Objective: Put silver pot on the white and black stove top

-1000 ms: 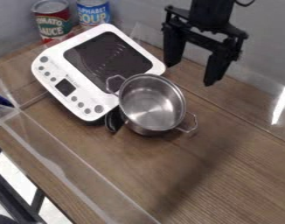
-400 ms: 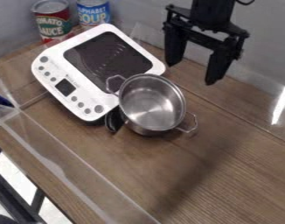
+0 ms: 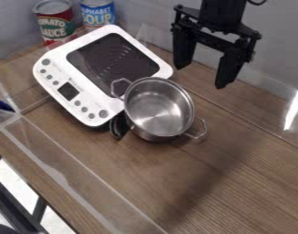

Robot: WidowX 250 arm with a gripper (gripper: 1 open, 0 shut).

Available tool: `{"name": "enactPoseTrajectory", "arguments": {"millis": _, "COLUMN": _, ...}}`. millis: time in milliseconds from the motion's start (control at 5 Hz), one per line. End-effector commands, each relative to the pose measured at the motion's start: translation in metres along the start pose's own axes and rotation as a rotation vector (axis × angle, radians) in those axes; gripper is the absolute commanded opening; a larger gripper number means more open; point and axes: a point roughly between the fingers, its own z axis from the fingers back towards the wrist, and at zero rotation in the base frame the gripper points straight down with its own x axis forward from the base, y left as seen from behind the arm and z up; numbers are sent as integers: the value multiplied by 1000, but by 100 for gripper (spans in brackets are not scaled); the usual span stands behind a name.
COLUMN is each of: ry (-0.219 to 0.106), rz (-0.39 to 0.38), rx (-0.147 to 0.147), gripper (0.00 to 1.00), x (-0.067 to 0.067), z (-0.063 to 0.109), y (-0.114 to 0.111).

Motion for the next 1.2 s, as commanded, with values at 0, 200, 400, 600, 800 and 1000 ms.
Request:
{"name": "enactPoseTrajectory", "arguments": {"millis": 0, "ry": -64, "rz": -18, "rx": 3, "gripper": 100, "x": 2, "z": 19, "y": -4}}
{"name": "enactPoseTrajectory", "arguments": {"millis": 200, "ry": -60, "rz": -22, "rx": 4, "gripper": 100, "x": 1, "z": 18, "y": -5}}
{"name": "enactPoseTrajectory", "arguments": {"millis": 400, "ry": -56, "rz": -27, "rx": 4, "gripper": 100, "x": 1, "z": 17, "y": -6}}
{"name": "enactPoseTrajectory", "arguments": {"millis": 600, "ry": -53, "rz": -21, "rx": 0, "gripper": 100, "x": 1, "z": 15, "y": -3}}
{"name": "enactPoseTrajectory", "arguments": {"millis": 800, "ry": -49, "rz": -15, "rx": -3, "gripper": 100, "x": 1, "z": 14, "y": -1}}
{"name": "enactPoseTrajectory", "arguments": {"millis": 1000, "ry": -46, "rz": -8, "rx": -6, "gripper": 100, "x": 1, "z": 12, "y": 1}}
